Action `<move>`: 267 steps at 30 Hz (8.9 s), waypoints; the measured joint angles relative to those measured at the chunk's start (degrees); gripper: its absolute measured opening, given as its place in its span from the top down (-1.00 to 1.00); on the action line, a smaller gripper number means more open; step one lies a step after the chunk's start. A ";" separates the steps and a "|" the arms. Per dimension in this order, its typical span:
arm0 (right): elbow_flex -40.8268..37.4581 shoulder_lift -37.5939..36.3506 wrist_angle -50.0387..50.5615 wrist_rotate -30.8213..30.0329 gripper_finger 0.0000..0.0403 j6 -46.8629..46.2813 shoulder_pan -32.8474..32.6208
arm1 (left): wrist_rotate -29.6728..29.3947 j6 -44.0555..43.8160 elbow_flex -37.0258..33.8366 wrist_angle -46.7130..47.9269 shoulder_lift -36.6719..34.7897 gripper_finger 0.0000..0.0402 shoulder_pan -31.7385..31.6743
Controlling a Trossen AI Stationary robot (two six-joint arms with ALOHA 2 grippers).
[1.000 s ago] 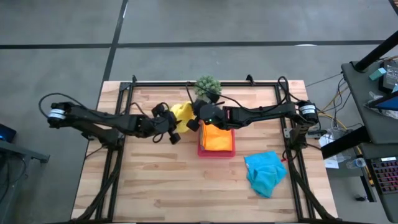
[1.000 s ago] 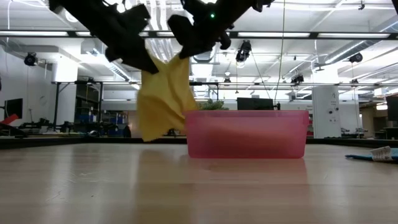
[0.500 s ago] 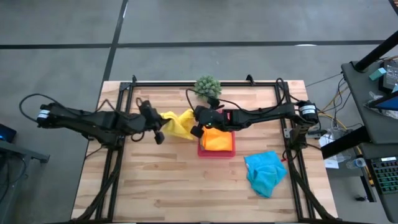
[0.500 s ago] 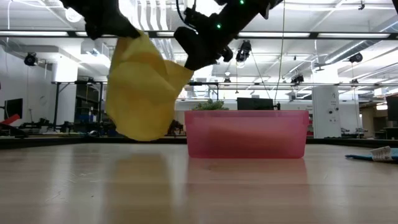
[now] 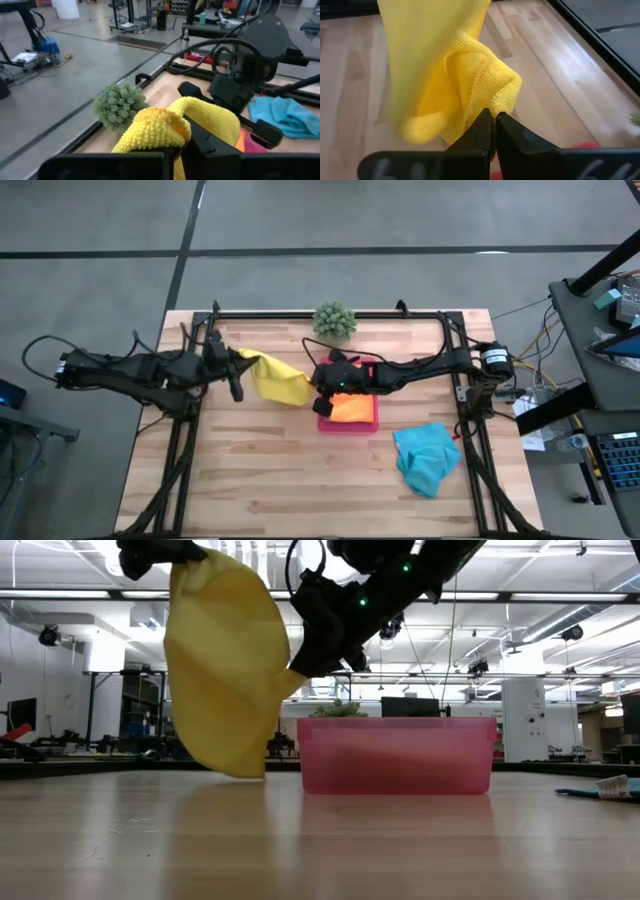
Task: Fold microfiber towels
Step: Fold the yellow towel
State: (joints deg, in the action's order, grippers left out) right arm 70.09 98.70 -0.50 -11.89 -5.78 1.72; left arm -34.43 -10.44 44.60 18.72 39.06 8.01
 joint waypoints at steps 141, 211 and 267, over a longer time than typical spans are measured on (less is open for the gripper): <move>10.59 9.84 -35.82 -27.37 0.04 46.09 -8.86 | -11.54 -26.29 -17.14 -37.81 2.22 1.00 -0.13; 21.83 9.09 30.06 23.03 0.96 20.43 -3.93 | 30.66 -12.94 -16.46 -5.08 9.65 0.19 -0.07; 23.37 13.25 23.90 22.32 0.90 20.05 -3.93 | 28.99 18.15 -12.35 -29.13 38.56 0.91 0.63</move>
State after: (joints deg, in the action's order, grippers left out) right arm 93.46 111.94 23.41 10.44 14.27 -2.22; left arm -5.44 7.71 32.25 -10.41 77.62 8.64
